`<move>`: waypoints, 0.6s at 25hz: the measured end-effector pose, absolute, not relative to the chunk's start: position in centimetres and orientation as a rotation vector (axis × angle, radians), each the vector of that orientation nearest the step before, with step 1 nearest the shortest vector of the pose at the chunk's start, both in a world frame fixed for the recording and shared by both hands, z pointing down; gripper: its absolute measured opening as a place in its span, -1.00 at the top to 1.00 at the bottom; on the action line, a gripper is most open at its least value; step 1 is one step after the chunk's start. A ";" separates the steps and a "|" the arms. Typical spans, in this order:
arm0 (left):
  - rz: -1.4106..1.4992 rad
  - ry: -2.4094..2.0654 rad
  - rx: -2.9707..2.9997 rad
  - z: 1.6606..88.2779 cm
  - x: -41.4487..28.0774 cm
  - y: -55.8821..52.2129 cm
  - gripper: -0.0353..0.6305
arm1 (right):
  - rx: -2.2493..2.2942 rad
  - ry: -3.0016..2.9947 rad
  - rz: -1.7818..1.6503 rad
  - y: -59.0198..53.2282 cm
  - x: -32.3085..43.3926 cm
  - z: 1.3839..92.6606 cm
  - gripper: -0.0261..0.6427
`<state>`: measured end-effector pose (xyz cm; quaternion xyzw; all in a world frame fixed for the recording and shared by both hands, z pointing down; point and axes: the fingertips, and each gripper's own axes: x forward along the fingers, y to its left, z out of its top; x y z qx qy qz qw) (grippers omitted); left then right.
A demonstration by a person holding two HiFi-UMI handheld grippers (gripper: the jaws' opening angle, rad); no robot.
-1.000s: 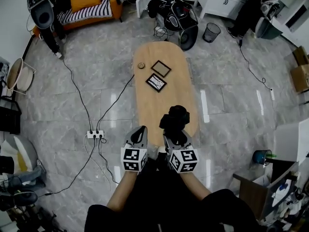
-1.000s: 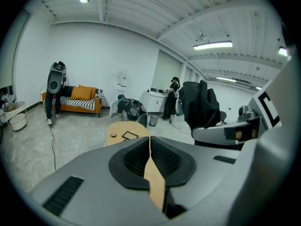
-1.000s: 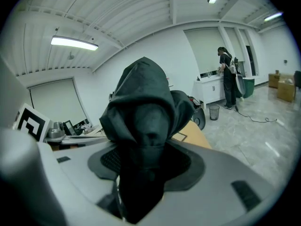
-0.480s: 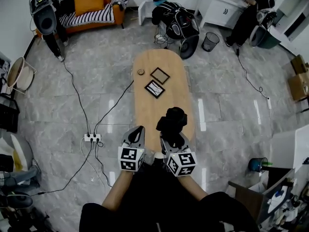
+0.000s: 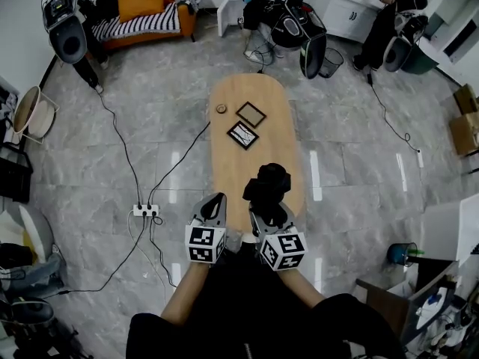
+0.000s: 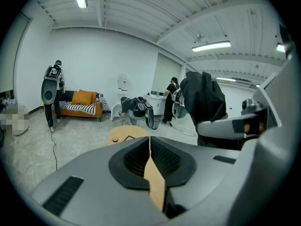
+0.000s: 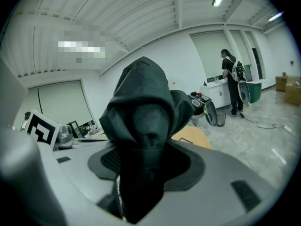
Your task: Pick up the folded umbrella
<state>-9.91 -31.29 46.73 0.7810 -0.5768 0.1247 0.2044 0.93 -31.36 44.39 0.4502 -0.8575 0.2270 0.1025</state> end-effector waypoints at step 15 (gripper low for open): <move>0.352 -1.612 2.172 47.1 -9.4 -30.3 0.84 | 1.342 -2.518 0.671 -30.4 2.1 44.8 0.24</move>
